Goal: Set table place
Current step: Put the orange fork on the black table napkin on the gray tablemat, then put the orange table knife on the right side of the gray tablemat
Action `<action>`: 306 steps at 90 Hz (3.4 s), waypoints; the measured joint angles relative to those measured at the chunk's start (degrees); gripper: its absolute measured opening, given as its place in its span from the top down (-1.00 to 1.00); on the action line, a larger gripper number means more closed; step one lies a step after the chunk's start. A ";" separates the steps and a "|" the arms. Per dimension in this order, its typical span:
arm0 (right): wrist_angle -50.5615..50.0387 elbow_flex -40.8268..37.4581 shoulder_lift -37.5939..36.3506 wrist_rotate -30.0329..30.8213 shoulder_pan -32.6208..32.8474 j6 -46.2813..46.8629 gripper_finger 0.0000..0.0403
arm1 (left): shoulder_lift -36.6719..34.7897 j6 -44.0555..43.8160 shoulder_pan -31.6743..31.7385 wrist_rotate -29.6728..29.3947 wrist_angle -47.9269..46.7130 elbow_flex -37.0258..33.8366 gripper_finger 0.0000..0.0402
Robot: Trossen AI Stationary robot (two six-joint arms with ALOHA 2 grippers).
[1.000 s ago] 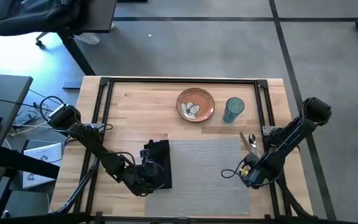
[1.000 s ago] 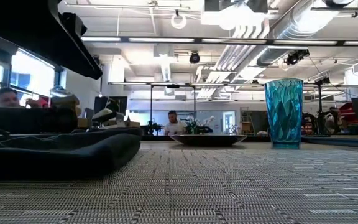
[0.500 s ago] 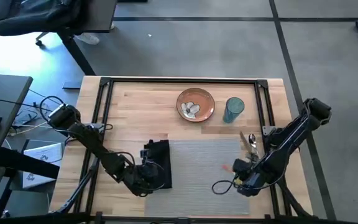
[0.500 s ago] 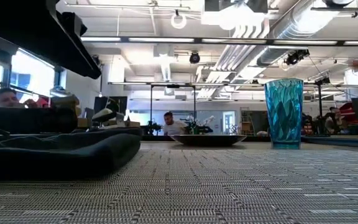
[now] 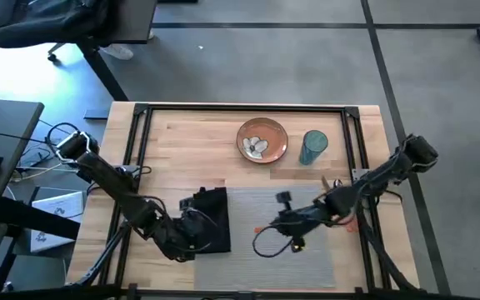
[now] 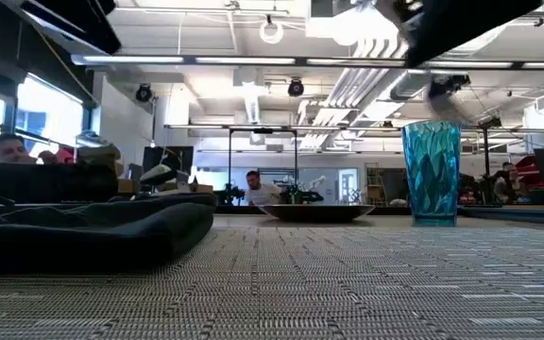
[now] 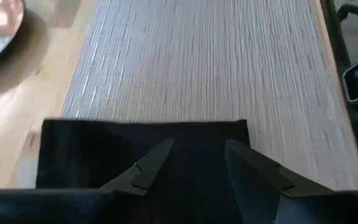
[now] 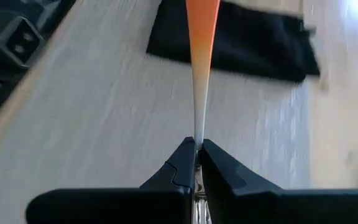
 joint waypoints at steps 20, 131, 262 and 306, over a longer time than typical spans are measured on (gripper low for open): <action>14.54 0.02 5.12 -6.04 -6.08 -21.19 1.00 | -4.78 -5.15 -0.75 0.74 -7.20 0.00 0.36; 14.78 31.25 42.46 -15.52 -18.24 -75.04 1.00 | -8.21 -6.79 -0.55 -1.60 -9.78 -0.07 0.36; -49.53 29.67 22.30 -10.60 -6.55 28.57 0.34 | -8.19 -10.58 1.81 -1.47 1.72 -10.47 0.36; -42.79 -13.39 -9.57 -9.07 -3.65 69.96 0.34 | -7.74 -10.57 3.65 1.43 13.69 -18.94 0.36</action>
